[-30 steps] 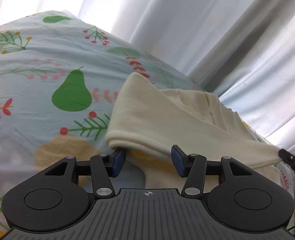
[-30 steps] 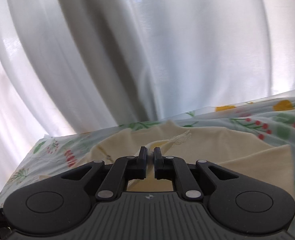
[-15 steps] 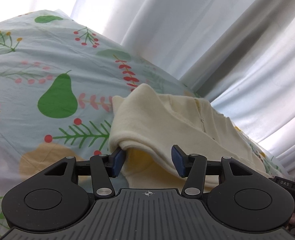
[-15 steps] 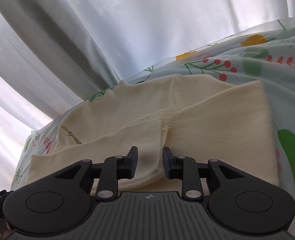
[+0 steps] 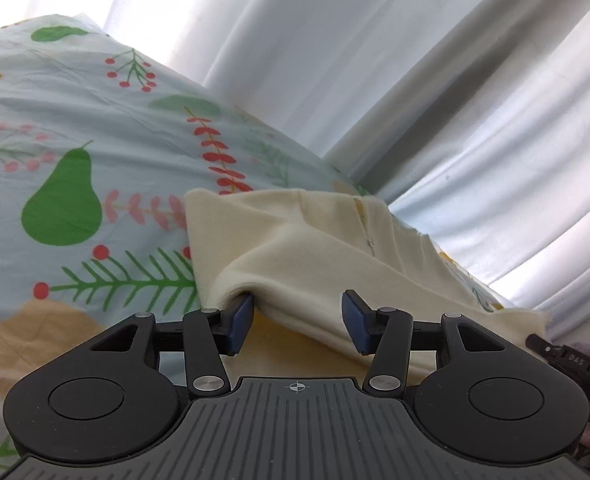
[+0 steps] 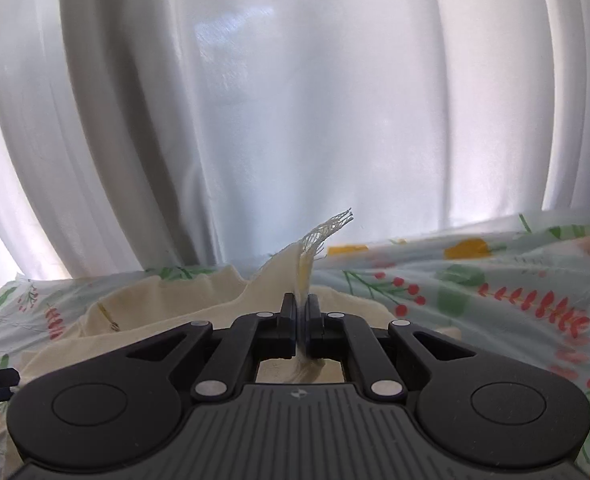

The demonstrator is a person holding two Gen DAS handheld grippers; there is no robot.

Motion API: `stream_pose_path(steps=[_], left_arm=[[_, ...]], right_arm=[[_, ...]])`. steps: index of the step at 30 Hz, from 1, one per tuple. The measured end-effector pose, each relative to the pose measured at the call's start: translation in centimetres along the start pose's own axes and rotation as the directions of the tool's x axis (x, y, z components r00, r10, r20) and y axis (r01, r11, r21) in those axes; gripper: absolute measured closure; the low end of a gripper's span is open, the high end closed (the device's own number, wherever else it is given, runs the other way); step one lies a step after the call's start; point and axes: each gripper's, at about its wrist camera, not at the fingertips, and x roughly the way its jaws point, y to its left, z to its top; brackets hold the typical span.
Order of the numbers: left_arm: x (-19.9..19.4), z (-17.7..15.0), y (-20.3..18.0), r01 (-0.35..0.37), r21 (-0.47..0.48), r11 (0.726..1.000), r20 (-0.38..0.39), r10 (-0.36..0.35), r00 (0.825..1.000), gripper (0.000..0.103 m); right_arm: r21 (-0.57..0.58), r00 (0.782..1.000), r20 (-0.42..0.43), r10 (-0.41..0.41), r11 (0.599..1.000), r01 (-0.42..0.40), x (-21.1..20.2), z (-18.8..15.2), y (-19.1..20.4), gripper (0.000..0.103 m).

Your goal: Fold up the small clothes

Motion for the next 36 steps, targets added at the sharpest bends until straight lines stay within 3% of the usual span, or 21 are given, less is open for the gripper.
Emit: stream_pose_path(steps=[2,7,13,17,20,22,24,25,28,32,36], left_arm=[[0.3,-0.1,-0.3,0.002,0.011,1.000,-0.006,-0.002,1.000,0.049],[0.7,-0.2,-0.6,-0.008,0.044,0.999,-0.022,0.009,1.000,0.049],[0.1,-0.7,-0.1,-0.009,0.064,0.998,-0.081,0.014,0.997,0.049],[-0.6,-0.5,-0.3,-0.017,0.083,0.996,-0.096,0.025,0.995,0.049],[-1.8,-0.4,-1.2,-0.030,0.102,0.994,-0.072,0.038,0.997,0.047],[-3.0,-0.5,-1.8,-0.018,0.116,0.993,-0.044,0.023,0.999,0.042],[-3.7,-0.6,-2.6,0.011,0.117,0.993,-0.031,-0.007,0.999,0.040],[-3.8,-0.7,-3.1,0.035,0.112,0.993,-0.032,-0.032,0.999,0.039],[-2.6,-1.5,-4.6,0.103,0.093,0.990,-0.068,-0.097,0.993,0.038],[0.4,-3.6,-6.5,0.109,0.097,0.989,-0.154,-0.093,0.984,0.041],[2.1,-4.7,-7.2,0.094,0.123,0.988,-0.174,-0.072,0.982,0.043]], right_arm=[[0.039,0.999,-0.035,-0.021,0.999,0.023,0.5,-0.4,-1.2,0.100],[-0.011,0.997,0.039,-0.069,0.998,0.069,-0.6,-0.6,-1.6,0.100],[0.040,0.991,-0.050,-0.127,0.991,0.129,0.7,-2.0,-3.4,0.100],[0.098,0.989,-0.119,-0.093,0.990,0.105,0.8,-2.4,-4.9,0.099],[0.172,0.982,-0.129,-0.140,0.972,0.161,-0.1,-2.4,-6.1,0.093],[0.285,0.991,-0.105,-0.084,0.952,0.111,-1.8,-2.6,-7.1,0.076],[0.406,0.995,-0.085,0.050,0.914,-0.011,-3.2,-3.4,-7.6,0.073],[0.464,0.987,-0.085,0.135,0.882,-0.080,-3.5,-4.1,-7.6,0.072],[0.560,0.959,-0.148,0.241,0.820,-0.120,-2.6,-5.9,-6.9,0.072],[0.614,0.947,-0.170,0.273,0.781,-0.115,-1.1,-7.4,-6.1,0.072],[0.601,0.957,-0.153,0.247,0.792,-0.108,-0.2,-7.2,-5.5,0.078]])
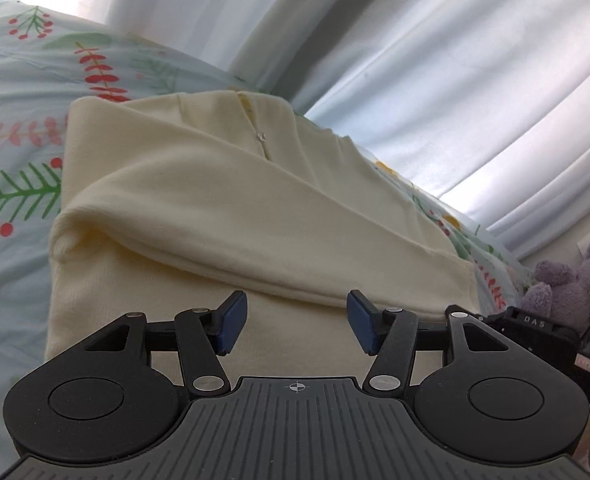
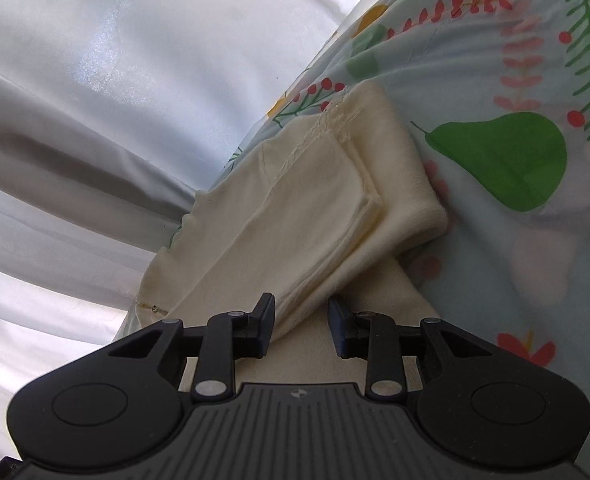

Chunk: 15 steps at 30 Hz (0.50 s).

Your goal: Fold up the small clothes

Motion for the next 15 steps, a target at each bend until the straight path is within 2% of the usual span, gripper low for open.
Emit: stream_pose_path(steps=[1,3,6,9,11,12,15], left_arm=[[0.3,-0.2,-0.1,-0.015,0.015,1.000,-0.006,0.015,1.000,0.044],[0.8,-0.6,-0.1,-0.028,0.035,0.999,-0.023,0.029,0.999,0.045],[0.7,-1.3,-0.5,-0.068,0.111,0.991,-0.002,0.068,0.998,0.054],[0.5,-1.8,-0.6,-0.076,0.163,0.984,0.009,0.075,0.997,0.055],[0.4,-1.7,-0.4,-0.065,0.162,0.985,0.005,0.065,0.998,0.055],[0.3,-1.6,-0.2,-0.059,0.152,0.987,-0.001,0.059,0.998,0.054],[0.0,-0.9,0.2,-0.029,0.094,0.995,-0.043,0.033,0.999,0.040]], right_arm=[[-0.009,1.000,0.005,-0.009,1.000,0.009,0.3,0.2,0.1,0.087],[-0.032,1.000,0.005,-0.021,0.999,0.021,0.8,0.7,0.3,0.091],[-0.110,0.998,0.043,-0.049,0.992,0.054,1.0,1.3,0.9,0.092],[-0.123,0.993,0.094,-0.071,0.989,0.082,1.0,1.8,0.8,0.093],[-0.139,0.989,0.125,-0.081,0.985,0.098,1.1,2.0,0.5,0.093],[-0.135,0.990,0.122,-0.077,0.986,0.093,1.1,2.0,0.4,0.093],[-0.146,0.994,0.071,-0.080,0.985,0.090,0.4,1.7,0.7,0.087]])
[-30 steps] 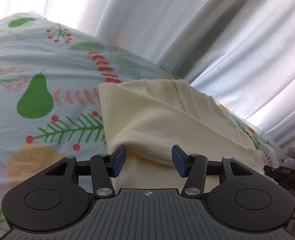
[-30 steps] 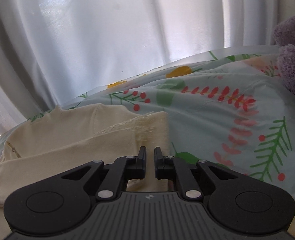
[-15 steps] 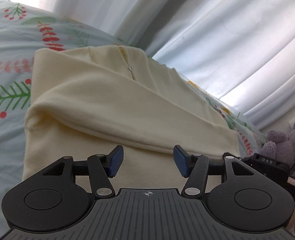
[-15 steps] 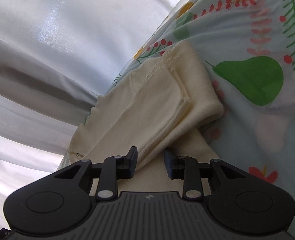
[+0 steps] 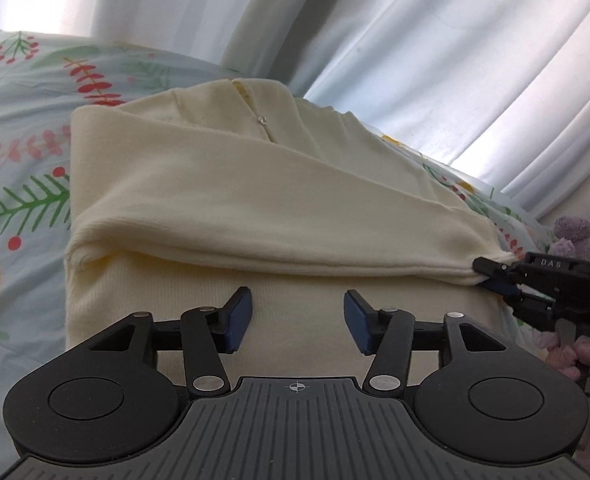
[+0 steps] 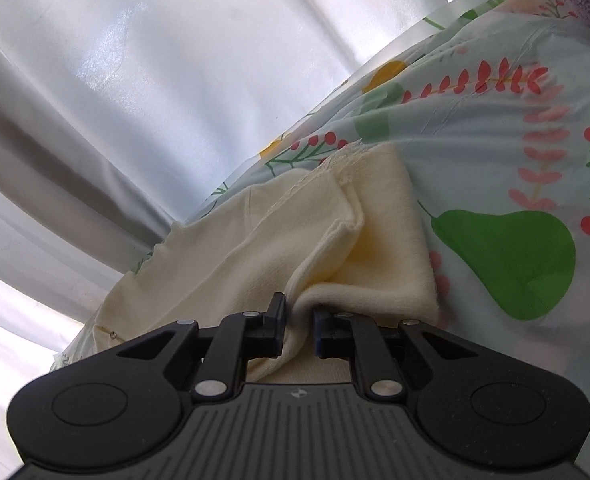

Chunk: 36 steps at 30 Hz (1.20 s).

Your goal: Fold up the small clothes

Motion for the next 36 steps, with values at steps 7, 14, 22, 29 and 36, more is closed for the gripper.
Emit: stream_pose_path(steps=[7,14,22,29,36], left_arm=[[-3.0,1.6,-1.3,0.063,0.042,0.997,0.046,-0.065,0.997,0.024],[-1.4,4.4,-0.2,-0.064,-0.011,0.998,0.115,0.065,0.991,0.023],[-0.3,4.2,0.2,-0.115,0.016,0.993,0.087,0.114,0.990,0.024],[0.6,4.1,1.4,-0.170,0.011,0.985,0.045,0.169,0.985,0.023],[0.9,4.4,1.2,-0.184,0.020,0.983,0.039,0.183,0.982,0.023]], right_arm=[[-0.169,0.999,-0.003,0.039,0.985,-0.039,-4.3,-0.4,1.9,0.081],[-0.146,0.987,0.117,-0.114,0.981,0.131,-3.1,2.7,1.0,0.049],[-0.174,0.990,0.087,-0.110,0.977,0.124,-0.8,3.0,0.8,0.097],[-0.357,0.937,0.207,-0.280,0.870,0.339,0.0,2.3,2.2,0.097],[-0.441,0.938,0.284,-0.198,0.842,0.311,-1.2,1.3,4.7,0.079]])
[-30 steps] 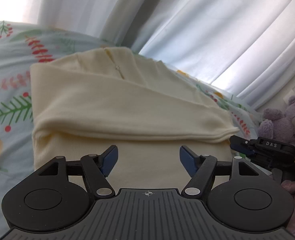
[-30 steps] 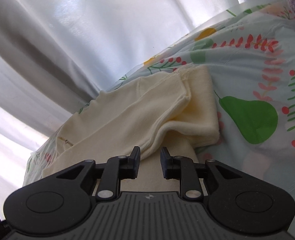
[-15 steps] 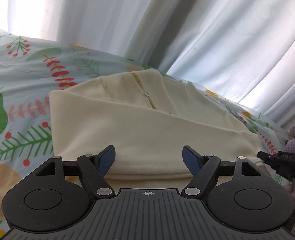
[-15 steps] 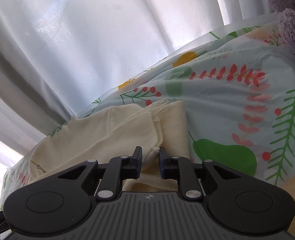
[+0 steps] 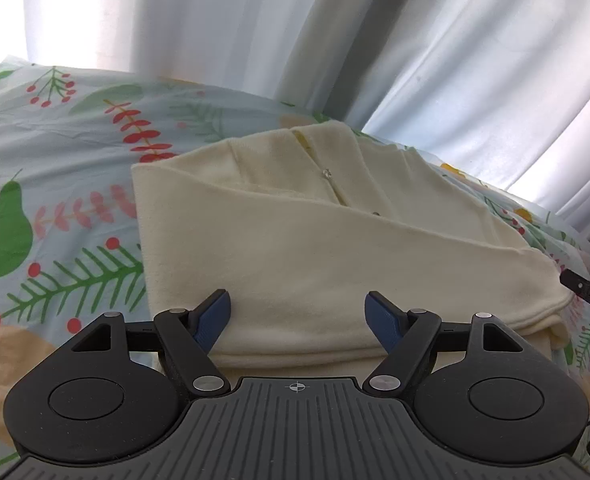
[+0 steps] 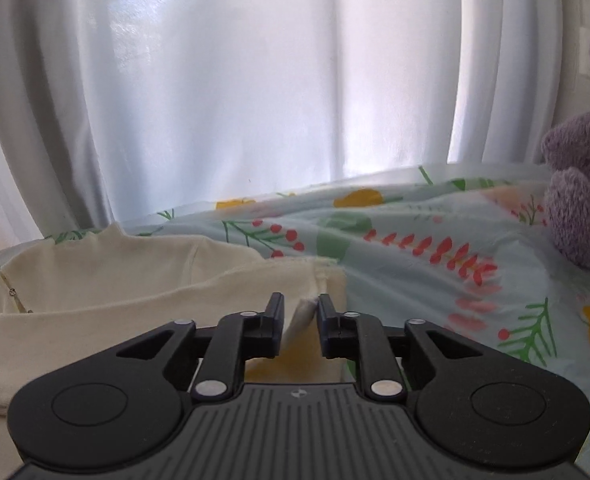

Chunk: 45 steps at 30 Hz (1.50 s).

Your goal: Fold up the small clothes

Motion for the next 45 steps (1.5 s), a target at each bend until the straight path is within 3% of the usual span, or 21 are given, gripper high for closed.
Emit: stream_pose_path(steps=[4,8,13,17,19,22,26,28,30,34,39,43,45], left_arm=[[0.7,0.1,-0.6,-0.022,0.022,1.000,-0.009,0.022,1.000,0.023],[1.0,-0.2,-1.2,-0.048,0.079,0.996,-0.002,0.049,0.999,0.021],[0.9,-0.5,-1.3,-0.057,0.122,0.991,0.002,0.057,0.998,0.021],[0.6,-0.6,-1.0,-0.051,0.123,0.991,0.007,0.051,0.999,0.021],[0.4,-0.6,-0.9,-0.047,0.106,0.993,0.007,0.047,0.999,0.021],[-0.2,-0.8,-0.9,-0.048,0.093,0.994,0.002,0.048,0.999,0.021],[-2.3,-2.0,-0.9,-0.068,0.115,0.991,0.003,0.068,0.998,0.021],[-4.0,-3.2,-0.7,-0.068,0.111,0.991,-0.008,0.070,0.998,0.020],[-5.6,-4.8,-0.2,-0.081,0.078,0.994,-0.014,0.082,0.997,0.020],[-9.4,-8.4,0.5,-0.077,0.028,0.997,-0.045,0.078,0.996,0.021],[-13.9,-12.6,0.9,-0.074,-0.017,0.997,-0.078,0.073,0.994,0.020],[-16.2,-15.2,0.8,-0.071,-0.035,0.997,-0.122,0.066,0.990,0.020],[-17.1,-16.5,0.2,-0.091,-0.012,0.996,-0.129,0.088,0.988,0.020]], right_arm=[[-0.073,0.986,-0.066,0.153,0.985,-0.157,1.3,-0.3,2.5,0.078],[-0.128,0.980,-0.122,0.155,0.977,-0.170,3.2,-0.3,4.1,0.080],[-0.135,0.996,-0.086,-0.040,0.990,0.028,3.0,0.5,2.7,0.084],[-0.070,0.982,-0.064,-0.177,0.983,0.173,1.5,0.9,-0.3,0.083],[-0.044,0.993,-0.051,-0.106,0.994,0.104,0.2,0.7,-1.0,0.083],[-0.105,0.996,-0.070,0.058,0.992,-0.065,-1.0,-0.2,0.1,0.083],[-0.190,0.980,-0.163,0.111,0.972,-0.142,-1.9,-1.8,1.6,0.083],[-0.176,0.960,-0.208,0.185,0.959,-0.223,-3.5,-2.6,0.9,0.083],[-0.156,0.926,-0.263,0.269,0.936,-0.316,-5.5,-3.7,-0.1,0.083],[-0.184,0.879,-0.337,0.336,0.892,-0.412,-10.8,-6.4,-2.1,0.083],[-0.080,0.835,-0.410,0.367,0.897,-0.434,-16.0,-9.7,-5.0,0.082],[-0.013,0.815,-0.456,0.358,0.913,-0.408,-18.8,-12.6,-7.0,0.078],[-0.018,0.816,-0.466,0.341,0.919,-0.394,-19.9,-13.6,-7.5,0.078]])
